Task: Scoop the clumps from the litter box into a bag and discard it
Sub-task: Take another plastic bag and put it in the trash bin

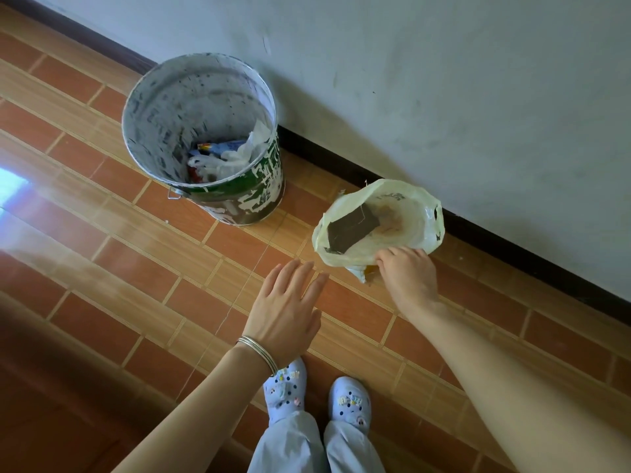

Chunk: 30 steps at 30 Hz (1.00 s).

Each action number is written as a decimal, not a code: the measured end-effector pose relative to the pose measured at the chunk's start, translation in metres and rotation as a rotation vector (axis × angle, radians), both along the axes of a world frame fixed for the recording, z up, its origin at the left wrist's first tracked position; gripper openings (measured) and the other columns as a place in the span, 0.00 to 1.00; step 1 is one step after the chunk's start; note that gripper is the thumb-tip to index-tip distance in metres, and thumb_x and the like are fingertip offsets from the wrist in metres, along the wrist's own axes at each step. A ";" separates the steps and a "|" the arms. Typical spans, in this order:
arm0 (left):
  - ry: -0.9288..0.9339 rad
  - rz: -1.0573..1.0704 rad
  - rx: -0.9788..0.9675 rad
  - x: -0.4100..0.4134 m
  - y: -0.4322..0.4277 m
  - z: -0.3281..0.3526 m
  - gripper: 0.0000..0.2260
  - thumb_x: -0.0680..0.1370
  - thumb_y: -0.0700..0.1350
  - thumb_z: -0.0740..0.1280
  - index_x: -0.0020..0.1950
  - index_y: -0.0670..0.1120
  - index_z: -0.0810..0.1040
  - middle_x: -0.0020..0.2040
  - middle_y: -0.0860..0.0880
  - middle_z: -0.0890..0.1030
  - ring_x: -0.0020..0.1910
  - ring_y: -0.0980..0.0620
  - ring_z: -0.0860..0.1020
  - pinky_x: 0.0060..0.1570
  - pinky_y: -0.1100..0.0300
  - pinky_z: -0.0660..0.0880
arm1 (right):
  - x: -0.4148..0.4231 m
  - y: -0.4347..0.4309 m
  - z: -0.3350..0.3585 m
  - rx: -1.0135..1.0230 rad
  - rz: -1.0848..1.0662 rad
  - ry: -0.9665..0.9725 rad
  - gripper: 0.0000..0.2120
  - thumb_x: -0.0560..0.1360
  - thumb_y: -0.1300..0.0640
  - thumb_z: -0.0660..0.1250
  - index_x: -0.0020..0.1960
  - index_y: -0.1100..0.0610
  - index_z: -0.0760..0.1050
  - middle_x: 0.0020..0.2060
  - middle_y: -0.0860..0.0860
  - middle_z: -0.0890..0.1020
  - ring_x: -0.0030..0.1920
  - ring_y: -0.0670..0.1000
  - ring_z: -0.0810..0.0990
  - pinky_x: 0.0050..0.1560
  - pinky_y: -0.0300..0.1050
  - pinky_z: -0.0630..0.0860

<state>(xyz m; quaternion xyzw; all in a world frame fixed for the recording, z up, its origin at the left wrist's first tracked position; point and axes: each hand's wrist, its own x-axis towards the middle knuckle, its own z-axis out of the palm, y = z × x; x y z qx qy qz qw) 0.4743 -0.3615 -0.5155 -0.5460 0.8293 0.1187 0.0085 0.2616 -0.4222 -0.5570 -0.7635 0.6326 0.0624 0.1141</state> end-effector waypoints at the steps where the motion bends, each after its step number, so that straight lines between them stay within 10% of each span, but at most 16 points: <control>1: -0.004 -0.002 -0.002 0.001 -0.001 0.003 0.27 0.67 0.49 0.73 0.65 0.46 0.73 0.62 0.42 0.76 0.62 0.40 0.74 0.61 0.43 0.71 | -0.001 0.000 0.004 -0.040 0.001 -0.024 0.05 0.71 0.61 0.71 0.46 0.55 0.79 0.40 0.48 0.82 0.42 0.49 0.80 0.48 0.43 0.73; 30: 0.167 0.339 -0.053 0.009 0.119 0.247 0.28 0.71 0.62 0.62 0.66 0.49 0.73 0.63 0.48 0.76 0.63 0.46 0.74 0.63 0.48 0.69 | 0.064 0.117 0.372 -0.266 0.313 -0.511 0.12 0.76 0.55 0.58 0.42 0.53 0.79 0.38 0.42 0.82 0.39 0.40 0.77 0.48 0.37 0.66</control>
